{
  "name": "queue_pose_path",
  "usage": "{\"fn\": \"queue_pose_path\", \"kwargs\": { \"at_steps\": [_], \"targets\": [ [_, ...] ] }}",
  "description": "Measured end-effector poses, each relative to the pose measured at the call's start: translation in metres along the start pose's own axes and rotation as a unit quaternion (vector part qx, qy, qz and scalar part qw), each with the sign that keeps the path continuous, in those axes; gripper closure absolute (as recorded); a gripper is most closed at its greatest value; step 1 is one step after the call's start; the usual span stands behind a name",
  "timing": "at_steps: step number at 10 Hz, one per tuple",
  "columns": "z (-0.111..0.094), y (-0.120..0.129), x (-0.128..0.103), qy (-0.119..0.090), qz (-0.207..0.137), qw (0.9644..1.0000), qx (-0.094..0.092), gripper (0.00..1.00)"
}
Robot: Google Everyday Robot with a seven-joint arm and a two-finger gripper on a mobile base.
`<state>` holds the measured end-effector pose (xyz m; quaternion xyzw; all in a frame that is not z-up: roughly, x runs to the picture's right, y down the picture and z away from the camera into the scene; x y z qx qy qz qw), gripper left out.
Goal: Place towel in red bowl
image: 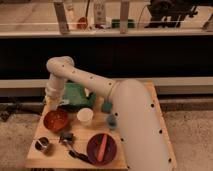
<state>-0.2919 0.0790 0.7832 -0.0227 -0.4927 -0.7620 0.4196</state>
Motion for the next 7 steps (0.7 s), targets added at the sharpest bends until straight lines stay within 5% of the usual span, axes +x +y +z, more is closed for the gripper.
{"fn": "queue_pose_path", "kwargs": {
  "at_steps": [7],
  "targets": [
    [-0.0032, -0.0018, -0.0023, -0.005, -0.006, 1.0, 0.004, 0.99]
  ]
}}
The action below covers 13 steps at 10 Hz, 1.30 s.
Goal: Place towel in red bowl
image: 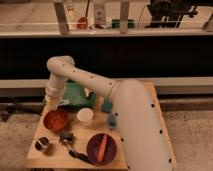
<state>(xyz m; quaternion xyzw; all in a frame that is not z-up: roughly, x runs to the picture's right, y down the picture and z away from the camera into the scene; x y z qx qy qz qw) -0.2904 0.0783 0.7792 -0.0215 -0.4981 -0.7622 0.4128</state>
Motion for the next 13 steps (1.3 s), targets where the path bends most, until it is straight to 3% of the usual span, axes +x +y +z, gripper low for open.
{"fn": "queue_pose_path", "kwargs": {
  "at_steps": [13],
  "targets": [
    [-0.0062, -0.0018, -0.0041, -0.006, -0.005, 1.0, 0.005, 0.99]
  ]
}}
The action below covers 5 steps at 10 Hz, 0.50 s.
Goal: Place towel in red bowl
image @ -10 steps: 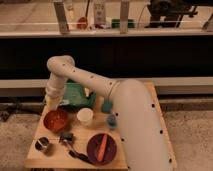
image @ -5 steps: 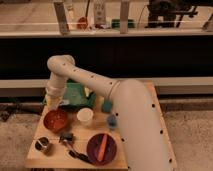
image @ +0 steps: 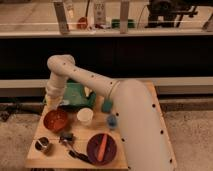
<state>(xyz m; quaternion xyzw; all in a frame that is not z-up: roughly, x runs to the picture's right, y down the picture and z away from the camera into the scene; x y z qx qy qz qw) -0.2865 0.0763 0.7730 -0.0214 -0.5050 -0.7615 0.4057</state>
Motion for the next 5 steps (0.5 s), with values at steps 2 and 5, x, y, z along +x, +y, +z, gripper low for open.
{"fn": "queue_pose_path", "kwargs": {
  "at_steps": [2, 5],
  "targets": [
    [-0.0018, -0.001, -0.0004, -0.001, -0.001, 1.0, 0.001, 0.99],
    [-0.0029, -0.0009, -0.0013, -0.002, -0.002, 1.0, 0.002, 0.99]
  ]
}}
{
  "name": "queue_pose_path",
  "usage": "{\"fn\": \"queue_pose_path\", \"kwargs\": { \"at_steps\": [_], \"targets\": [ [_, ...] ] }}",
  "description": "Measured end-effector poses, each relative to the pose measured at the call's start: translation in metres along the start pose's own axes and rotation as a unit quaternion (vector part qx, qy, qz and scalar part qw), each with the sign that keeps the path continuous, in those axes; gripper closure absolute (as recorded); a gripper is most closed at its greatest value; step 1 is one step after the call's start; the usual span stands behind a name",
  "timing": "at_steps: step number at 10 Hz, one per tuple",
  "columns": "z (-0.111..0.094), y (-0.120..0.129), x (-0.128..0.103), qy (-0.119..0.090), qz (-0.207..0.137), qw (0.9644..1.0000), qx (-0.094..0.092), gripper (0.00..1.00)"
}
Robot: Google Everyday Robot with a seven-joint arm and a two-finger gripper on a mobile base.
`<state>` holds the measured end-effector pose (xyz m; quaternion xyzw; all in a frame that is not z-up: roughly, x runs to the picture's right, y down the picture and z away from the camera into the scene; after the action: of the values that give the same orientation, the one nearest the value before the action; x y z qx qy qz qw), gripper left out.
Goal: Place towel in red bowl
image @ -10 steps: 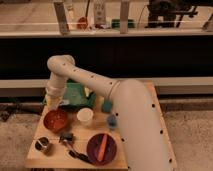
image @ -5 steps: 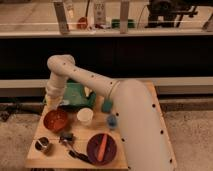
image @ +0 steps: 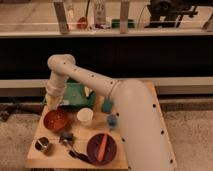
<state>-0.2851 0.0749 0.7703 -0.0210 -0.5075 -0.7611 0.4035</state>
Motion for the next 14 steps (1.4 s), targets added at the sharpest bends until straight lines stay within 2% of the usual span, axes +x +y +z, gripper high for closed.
{"fn": "queue_pose_path", "kwargs": {
  "at_steps": [14],
  "targets": [
    [-0.0033, -0.0019, -0.0027, -0.005, -0.002, 1.0, 0.004, 0.99]
  ]
}}
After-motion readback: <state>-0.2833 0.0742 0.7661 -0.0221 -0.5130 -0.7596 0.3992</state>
